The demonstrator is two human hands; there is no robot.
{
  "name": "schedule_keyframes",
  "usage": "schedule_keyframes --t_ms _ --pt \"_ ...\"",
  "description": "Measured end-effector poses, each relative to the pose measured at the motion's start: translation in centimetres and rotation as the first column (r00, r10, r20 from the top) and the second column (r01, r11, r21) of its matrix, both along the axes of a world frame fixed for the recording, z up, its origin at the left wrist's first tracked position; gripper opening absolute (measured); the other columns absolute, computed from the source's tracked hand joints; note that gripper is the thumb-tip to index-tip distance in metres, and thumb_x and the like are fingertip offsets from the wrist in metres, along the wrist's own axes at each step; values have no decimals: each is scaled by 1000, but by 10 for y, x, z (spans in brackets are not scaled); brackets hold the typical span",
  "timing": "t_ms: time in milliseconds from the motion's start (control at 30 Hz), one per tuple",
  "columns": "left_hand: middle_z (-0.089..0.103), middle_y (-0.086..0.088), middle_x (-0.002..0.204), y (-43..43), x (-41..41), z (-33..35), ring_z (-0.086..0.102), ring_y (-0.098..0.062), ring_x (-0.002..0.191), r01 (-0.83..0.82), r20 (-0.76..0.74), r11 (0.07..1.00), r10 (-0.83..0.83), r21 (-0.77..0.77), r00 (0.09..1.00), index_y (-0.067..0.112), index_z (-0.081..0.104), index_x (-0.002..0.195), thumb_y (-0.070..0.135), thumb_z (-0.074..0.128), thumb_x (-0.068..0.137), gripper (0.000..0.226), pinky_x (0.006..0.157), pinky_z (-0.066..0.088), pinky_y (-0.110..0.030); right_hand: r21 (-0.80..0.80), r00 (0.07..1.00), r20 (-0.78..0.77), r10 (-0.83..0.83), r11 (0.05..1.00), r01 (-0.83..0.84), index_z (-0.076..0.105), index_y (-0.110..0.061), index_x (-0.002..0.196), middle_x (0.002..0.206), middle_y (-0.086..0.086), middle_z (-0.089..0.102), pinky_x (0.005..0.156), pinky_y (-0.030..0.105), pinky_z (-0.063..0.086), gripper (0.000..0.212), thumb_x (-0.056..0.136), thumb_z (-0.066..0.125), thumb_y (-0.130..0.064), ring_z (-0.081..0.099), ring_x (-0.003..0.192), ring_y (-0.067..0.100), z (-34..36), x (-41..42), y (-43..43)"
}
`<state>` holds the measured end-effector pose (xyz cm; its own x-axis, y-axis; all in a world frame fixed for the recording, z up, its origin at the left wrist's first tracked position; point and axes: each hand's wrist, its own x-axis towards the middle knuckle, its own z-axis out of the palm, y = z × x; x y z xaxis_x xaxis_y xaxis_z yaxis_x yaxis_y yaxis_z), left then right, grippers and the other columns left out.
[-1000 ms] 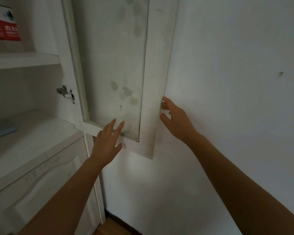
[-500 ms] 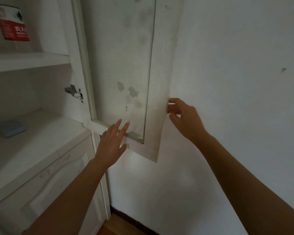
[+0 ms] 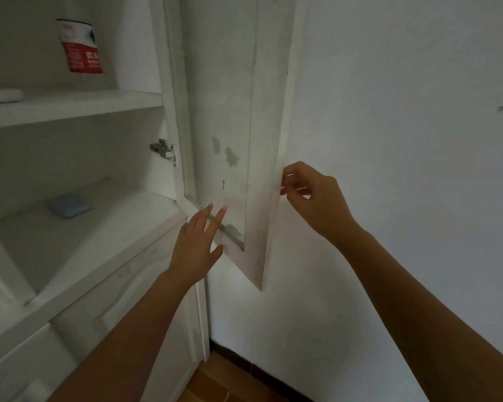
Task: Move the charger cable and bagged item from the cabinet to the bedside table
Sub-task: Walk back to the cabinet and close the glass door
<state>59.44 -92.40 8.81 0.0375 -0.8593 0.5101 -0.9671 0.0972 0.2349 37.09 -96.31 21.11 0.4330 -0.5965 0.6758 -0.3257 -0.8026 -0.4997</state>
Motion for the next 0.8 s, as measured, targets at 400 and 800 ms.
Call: schedule_keyframes --t_ms 400,800 --pt "37 -5 144 81 -4 2 27 -17 133 116 -122 985 -132 -124 984 27 20 140 45 32 85 59 110 24 -47 -111 992 29 124 987 -120 61 -8 97 94 2 66 73 11 48 18 84 50 -2 64 83 16 -6 43 38" --pt "34 -8 146 102 -2 12 27 -18 135 -105 25 980 111 -169 994 14 13 142 60 46 78 85 114 0 -34 -49 964 -42 264 963 -266 48 -18 128 124 5 58 88 25 46 43 89 46 0 55 103 10 -13 76 36"
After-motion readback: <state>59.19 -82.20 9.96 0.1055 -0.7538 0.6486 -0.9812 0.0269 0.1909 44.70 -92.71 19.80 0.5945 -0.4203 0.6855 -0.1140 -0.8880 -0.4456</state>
